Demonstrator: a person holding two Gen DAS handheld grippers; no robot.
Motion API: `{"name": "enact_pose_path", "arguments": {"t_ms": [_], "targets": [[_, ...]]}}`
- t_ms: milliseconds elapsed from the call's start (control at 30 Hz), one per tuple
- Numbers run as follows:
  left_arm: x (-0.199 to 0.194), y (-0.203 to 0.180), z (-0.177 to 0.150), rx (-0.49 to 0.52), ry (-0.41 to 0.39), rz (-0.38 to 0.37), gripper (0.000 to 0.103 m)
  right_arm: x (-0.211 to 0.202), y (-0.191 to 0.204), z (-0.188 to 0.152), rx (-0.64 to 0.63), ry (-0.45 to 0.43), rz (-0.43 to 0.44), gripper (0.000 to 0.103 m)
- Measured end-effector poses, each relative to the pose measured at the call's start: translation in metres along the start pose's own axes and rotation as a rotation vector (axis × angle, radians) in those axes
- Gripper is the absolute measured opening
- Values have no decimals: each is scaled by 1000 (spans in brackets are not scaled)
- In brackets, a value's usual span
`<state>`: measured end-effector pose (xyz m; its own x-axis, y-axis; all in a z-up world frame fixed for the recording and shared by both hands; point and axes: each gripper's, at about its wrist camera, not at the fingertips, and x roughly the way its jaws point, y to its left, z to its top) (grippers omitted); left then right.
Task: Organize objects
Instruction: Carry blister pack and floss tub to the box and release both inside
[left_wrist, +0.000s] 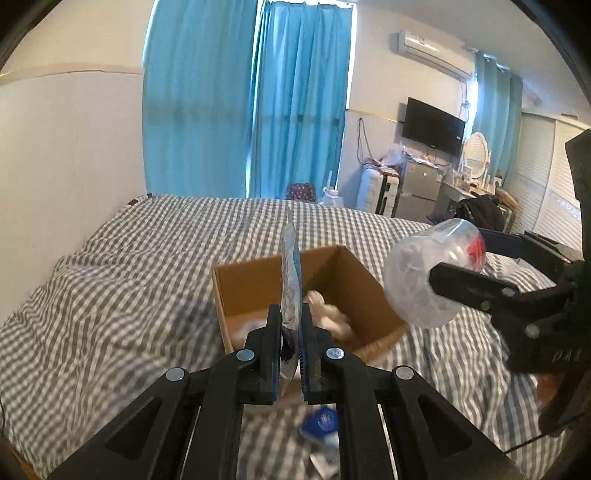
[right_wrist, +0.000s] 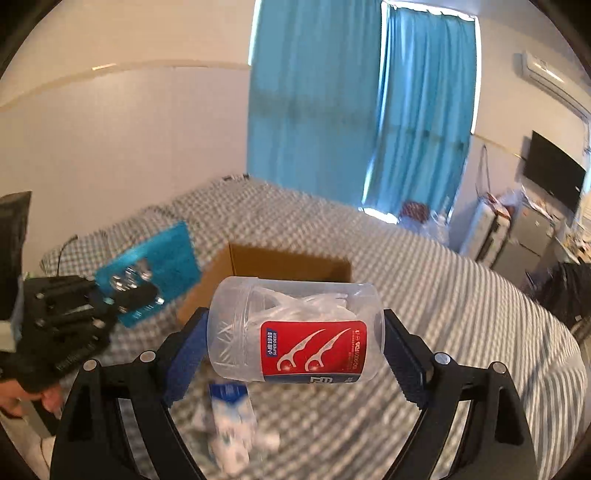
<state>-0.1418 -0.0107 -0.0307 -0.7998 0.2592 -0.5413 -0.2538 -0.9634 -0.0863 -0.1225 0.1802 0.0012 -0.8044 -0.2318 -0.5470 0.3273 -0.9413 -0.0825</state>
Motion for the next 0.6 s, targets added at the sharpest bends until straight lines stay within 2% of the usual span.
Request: {"name": "enact_pose_path", "arguments": {"t_ms": [167,267,433,600], "targets": [[49,6,11,26,47,15,8,50,-4,23,-1,7,22,89],[77,5,9,59,61,57,8,90,-17,28,49,46,54,89],[122,15,2,22,117,25,8,143,-35,24,123,87,85,89],[142,21,-3,8,146,0,8,185,-35,13,112,133,50,89]]}}
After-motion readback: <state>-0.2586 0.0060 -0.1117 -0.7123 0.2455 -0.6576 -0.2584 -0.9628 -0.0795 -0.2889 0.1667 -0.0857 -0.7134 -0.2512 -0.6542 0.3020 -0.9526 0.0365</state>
